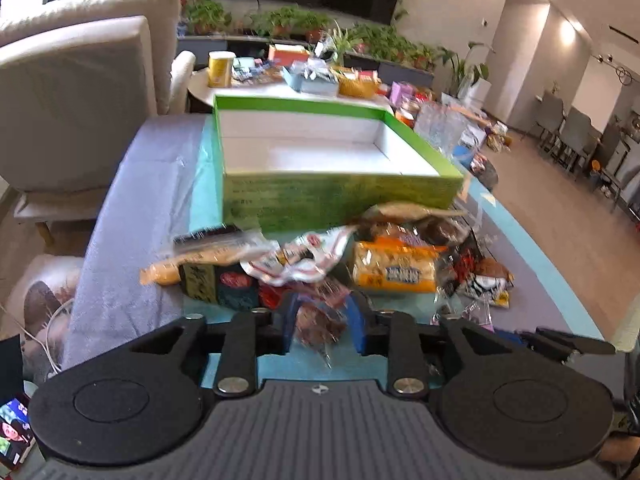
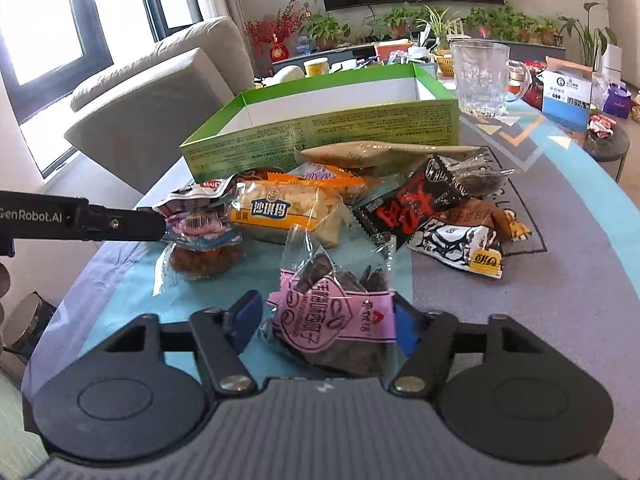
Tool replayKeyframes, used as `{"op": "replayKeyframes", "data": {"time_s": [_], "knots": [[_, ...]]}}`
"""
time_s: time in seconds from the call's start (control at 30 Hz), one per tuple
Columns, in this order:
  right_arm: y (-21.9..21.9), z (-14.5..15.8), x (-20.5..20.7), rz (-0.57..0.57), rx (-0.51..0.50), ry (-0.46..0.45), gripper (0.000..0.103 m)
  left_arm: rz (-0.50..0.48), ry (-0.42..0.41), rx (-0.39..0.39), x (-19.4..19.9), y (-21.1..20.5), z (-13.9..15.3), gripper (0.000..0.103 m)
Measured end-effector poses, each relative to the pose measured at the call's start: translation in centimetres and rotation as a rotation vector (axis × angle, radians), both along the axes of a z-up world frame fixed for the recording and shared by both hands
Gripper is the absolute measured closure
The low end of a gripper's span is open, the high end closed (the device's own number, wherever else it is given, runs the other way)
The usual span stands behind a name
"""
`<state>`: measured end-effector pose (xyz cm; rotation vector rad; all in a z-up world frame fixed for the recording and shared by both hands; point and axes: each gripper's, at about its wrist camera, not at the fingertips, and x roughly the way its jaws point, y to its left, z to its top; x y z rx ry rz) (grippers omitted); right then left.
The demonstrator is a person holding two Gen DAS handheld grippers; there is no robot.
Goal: Organize snacks
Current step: 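Carry the pink bag with the right tool while the left tool carries the red-and-white packet into the box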
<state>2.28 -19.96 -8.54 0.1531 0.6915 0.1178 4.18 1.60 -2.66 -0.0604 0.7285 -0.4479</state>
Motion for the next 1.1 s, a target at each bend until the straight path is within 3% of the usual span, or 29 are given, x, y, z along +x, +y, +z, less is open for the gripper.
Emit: {"op": "replayKeyframes", "data": {"time_s": [0.1,0.17,0.23,0.47,0.53,0.6,0.63,0.67,0.7,0.87,1.1], "knots": [[0.0,-0.1,0.0,-0.001,0.002,-0.002,0.053,0.012,-0.069,0.056,0.4,-0.5,0.5,0.064],[-0.1,-0.2,0.0,-0.001,0.006,-0.004,0.053,-0.006,-0.117,0.124,1.0,-1.1,0.5,0.063],[-0.2,-0.2,0.0,-0.004,0.017,-0.003,0.053,-0.024,-0.128,0.198,1.7,-1.9,0.2,0.063],[-0.4,-0.2,0.1,-0.005,0.029,0.002,0.053,-0.106,-0.171,0.218,0.4,-2.4,0.4,0.063],[-0.4,-0.3,0.1,-0.006,0.031,0.002,0.053,-0.126,-0.186,0.262,0.4,-3.0,0.1,0.063],[-0.5,-0.3,0.1,-0.007,0.036,0.003,0.053,-0.122,-0.184,0.358,0.8,-3.9,-0.6,0.064],[-0.5,-0.3,0.1,-0.007,0.039,0.004,0.053,-0.100,-0.174,0.410,1.1,-4.3,-1.1,0.075],[-0.5,-0.3,0.1,-0.008,0.041,0.005,0.053,-0.074,-0.167,0.439,1.5,-4.4,-1.3,0.095],[-0.5,-0.3,0.1,-0.009,0.042,0.005,0.053,-0.057,-0.151,0.448,2.0,-4.5,-1.5,0.100],[-0.6,-0.3,0.1,-0.014,0.050,0.003,0.053,-0.036,-0.198,0.366,2.0,-3.8,-0.6,0.103],[-1.6,1.0,-0.2,-0.017,0.131,-0.054,0.053,0.006,-0.226,0.102,0.5,-1.2,3.3,0.103]]}}
